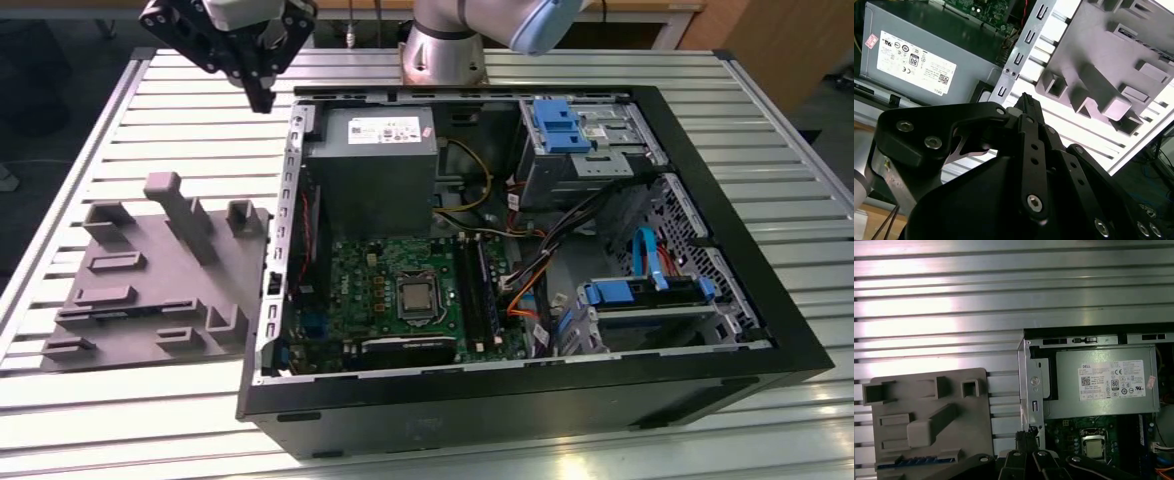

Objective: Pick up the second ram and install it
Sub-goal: 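Reach for the second ram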

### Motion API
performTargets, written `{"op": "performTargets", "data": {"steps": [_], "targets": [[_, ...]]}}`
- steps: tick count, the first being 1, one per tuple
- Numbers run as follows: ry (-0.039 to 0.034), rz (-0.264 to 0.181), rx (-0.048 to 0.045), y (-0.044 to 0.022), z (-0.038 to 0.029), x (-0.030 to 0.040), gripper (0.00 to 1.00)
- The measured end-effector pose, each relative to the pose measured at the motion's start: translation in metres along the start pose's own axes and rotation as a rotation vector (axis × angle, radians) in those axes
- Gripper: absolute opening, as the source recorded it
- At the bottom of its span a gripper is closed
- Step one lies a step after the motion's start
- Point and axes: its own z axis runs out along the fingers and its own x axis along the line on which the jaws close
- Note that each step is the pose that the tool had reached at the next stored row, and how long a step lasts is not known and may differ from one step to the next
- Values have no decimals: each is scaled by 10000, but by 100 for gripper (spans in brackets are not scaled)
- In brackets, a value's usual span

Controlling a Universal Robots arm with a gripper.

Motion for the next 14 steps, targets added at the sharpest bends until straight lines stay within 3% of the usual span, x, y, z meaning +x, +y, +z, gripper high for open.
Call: {"op": "performTargets", "data": {"steps": [14], "targets": [[0,0,0,-8,-3,105,11]]}}
